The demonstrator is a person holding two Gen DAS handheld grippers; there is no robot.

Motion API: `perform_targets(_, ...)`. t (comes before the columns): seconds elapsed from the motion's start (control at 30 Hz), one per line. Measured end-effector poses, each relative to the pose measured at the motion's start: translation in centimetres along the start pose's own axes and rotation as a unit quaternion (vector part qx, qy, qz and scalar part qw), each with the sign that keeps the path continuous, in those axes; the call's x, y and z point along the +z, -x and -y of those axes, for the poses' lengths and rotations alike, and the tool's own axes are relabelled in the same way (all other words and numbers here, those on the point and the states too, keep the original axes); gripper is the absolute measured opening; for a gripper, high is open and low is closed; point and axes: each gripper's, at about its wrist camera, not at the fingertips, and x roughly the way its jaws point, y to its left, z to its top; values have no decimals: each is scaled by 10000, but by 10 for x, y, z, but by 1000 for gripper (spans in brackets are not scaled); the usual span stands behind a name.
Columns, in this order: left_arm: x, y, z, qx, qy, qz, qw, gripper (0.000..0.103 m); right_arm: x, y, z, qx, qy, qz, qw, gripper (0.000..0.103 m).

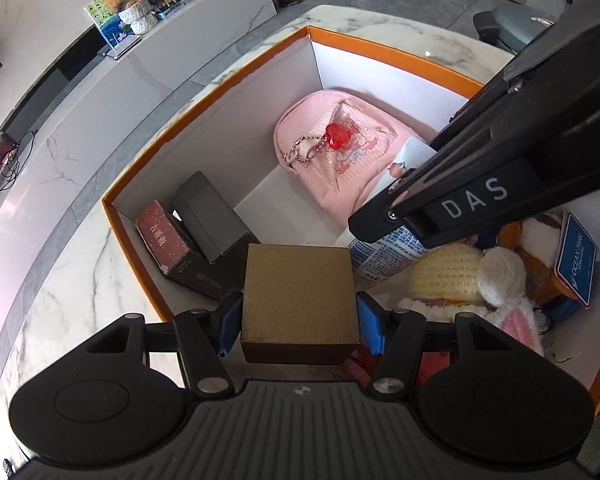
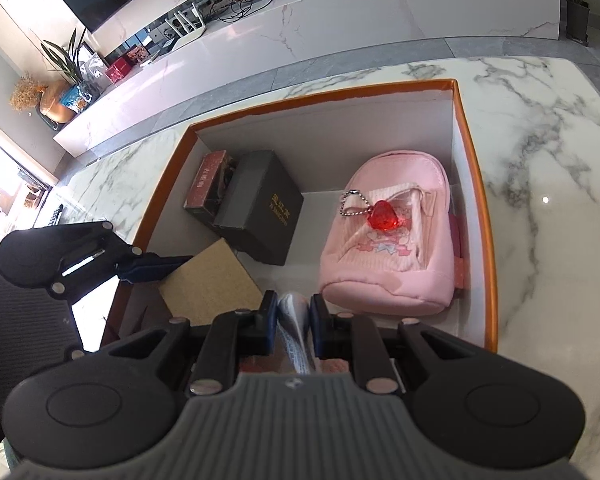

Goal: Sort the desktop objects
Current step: 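Lower both items into the orange box and open both tools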

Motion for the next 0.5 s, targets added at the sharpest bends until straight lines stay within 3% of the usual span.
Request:
perform_targets(0.23, 0, -2, -1, -99, -55, 28, 9999, 70, 6, -14, -5, -176, 99, -174, 9996, 19)
perform_targets(0.5, -15, 26, -13, -204, 507, 492, 9973, 70, 3, -15, -10, -189, -27, -190, 9996, 25)
